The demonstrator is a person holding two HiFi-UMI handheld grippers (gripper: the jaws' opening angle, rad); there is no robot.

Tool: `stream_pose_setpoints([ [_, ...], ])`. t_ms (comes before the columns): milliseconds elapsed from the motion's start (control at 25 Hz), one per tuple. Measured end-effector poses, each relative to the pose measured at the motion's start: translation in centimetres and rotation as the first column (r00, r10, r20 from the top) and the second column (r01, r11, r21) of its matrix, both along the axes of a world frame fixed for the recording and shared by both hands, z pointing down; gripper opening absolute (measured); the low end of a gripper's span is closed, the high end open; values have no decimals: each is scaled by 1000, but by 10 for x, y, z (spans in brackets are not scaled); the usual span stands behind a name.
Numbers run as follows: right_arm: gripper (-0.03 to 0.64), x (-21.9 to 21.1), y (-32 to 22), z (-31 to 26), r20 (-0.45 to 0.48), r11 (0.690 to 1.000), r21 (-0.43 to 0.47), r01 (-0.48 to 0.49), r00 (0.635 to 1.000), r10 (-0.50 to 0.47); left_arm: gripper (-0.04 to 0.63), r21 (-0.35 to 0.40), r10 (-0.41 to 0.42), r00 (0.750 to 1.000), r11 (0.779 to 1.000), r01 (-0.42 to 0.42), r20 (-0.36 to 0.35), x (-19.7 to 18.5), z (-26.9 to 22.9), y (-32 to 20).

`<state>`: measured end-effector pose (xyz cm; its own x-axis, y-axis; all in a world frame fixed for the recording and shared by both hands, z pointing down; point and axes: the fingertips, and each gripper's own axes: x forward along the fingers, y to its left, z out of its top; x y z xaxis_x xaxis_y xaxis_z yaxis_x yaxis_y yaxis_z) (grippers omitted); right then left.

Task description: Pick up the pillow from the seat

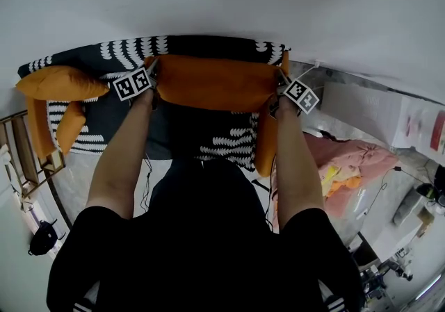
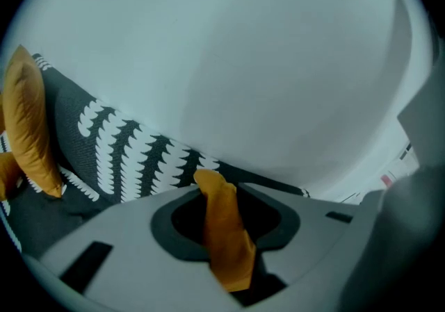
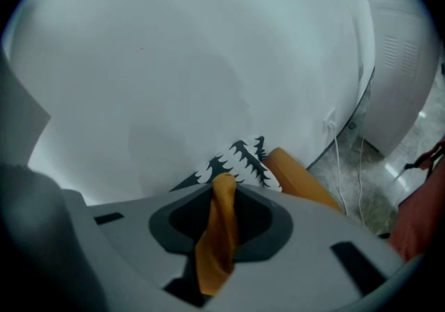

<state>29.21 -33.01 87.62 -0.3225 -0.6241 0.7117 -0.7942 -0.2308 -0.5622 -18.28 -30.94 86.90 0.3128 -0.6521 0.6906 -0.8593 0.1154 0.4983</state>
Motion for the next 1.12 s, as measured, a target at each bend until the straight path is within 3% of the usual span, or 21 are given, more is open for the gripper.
stream_pose_setpoints([
  [760, 66, -13, 13, -87, 46, 993, 118, 25, 998, -31, 98, 123, -26, 1000, 992, 26, -7, -11, -83, 30],
  [1120, 63, -5, 28, -137, -4, 981, 177, 77, 997, -77, 94, 195, -25, 999, 980, 30, -25, -2, -138, 38],
])
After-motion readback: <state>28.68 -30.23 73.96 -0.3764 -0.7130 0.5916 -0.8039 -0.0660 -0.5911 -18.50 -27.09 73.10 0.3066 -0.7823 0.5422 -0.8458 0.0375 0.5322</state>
